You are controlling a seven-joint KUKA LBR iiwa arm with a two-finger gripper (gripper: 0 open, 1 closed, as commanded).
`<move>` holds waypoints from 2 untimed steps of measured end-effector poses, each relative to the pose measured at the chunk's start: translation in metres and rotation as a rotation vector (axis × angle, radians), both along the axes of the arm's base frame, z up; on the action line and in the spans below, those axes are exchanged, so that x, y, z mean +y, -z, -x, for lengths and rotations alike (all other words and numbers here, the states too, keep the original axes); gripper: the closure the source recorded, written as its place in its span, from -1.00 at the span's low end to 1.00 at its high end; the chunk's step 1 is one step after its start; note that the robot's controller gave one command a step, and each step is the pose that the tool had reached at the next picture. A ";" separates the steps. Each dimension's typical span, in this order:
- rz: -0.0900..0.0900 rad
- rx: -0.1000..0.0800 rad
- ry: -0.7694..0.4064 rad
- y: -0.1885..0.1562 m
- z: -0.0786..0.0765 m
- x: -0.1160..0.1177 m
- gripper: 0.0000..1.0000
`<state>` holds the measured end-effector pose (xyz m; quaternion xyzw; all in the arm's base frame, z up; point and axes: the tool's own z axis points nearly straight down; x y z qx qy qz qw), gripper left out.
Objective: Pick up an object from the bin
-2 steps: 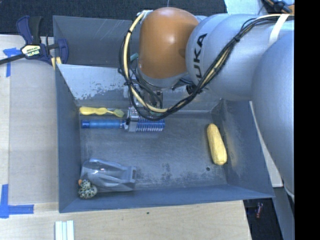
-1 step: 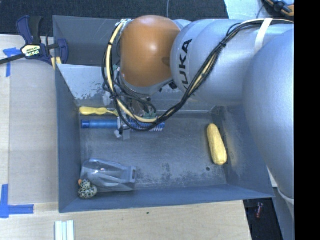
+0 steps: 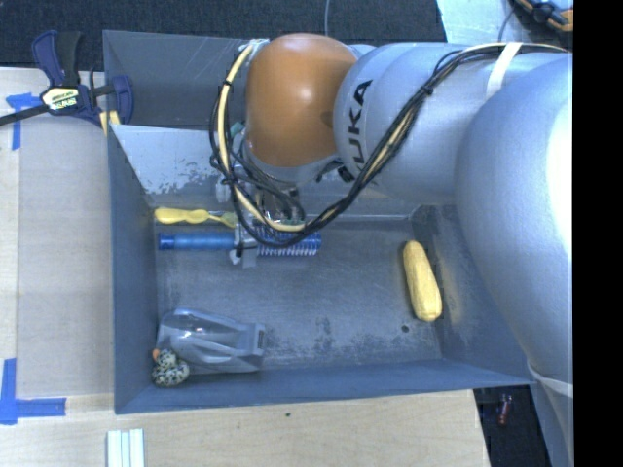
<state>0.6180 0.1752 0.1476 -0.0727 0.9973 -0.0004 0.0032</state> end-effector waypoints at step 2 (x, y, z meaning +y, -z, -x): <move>-0.006 -0.009 -0.231 0.053 -0.006 -0.023 1.00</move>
Offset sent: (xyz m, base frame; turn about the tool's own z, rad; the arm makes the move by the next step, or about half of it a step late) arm 0.0000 0.0000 0.0000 0.0000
